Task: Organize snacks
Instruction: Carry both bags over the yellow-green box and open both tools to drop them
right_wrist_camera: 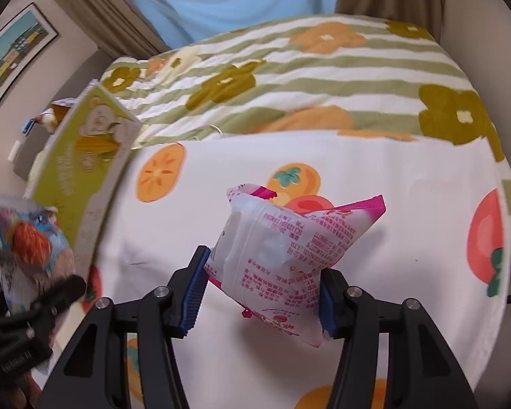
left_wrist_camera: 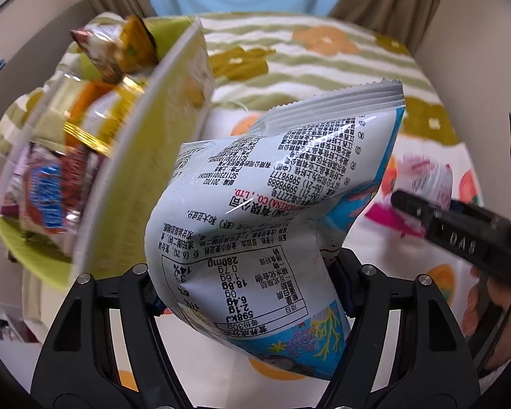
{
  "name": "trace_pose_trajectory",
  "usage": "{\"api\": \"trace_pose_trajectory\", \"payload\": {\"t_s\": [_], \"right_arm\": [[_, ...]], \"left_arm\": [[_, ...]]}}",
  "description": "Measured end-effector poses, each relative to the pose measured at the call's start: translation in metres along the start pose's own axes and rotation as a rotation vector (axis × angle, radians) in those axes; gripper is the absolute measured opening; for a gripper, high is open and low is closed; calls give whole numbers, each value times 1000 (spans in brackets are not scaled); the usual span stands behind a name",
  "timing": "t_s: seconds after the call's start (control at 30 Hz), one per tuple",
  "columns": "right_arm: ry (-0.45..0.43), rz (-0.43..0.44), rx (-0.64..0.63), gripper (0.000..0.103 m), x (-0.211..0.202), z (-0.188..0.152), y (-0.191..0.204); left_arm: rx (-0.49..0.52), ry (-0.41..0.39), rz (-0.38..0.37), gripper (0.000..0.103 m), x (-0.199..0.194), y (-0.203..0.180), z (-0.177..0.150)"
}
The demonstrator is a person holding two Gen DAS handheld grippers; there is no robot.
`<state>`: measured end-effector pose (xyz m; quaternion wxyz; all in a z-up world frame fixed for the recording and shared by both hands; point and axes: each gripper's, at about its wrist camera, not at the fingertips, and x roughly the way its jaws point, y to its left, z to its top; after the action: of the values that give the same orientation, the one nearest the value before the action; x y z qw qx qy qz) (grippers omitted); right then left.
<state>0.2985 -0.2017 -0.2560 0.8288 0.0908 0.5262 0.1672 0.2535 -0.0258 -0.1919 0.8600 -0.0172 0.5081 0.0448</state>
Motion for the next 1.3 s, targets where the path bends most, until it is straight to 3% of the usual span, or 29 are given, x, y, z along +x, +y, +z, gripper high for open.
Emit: {"api": "trace_pose_trajectory", "payload": {"t_s": [0.27,0.47,0.7,0.9,1.0,1.03,1.07,1.3], "right_arm": [[-85,68,-134,52,-69,19,57],[-131,132,-234,52,-101,39,127],[-175,160,-251,52,-96,51,207],[-180,151,-222,52,-70,61,261],[-183,132,-187,52,-59,63,278],[-182,124,-169,52,-55,63,282],[-182,117,-154,52,-53,63,284],[-165,45,-65,52,-38,61,293]], "left_arm": [[-35,-143,20,68,-75,45,28],[-36,-192,30,68,-99,106,58],[-3,-165,20,68,-93,184,84],[57,-84,-20,69,-63,233,98],[104,-47,-71,80,-50,244,102],[118,-47,-88,97,-48,246,102],[134,-51,-112,102,-48,248,102],[170,-68,-185,102,-48,264,99]]}}
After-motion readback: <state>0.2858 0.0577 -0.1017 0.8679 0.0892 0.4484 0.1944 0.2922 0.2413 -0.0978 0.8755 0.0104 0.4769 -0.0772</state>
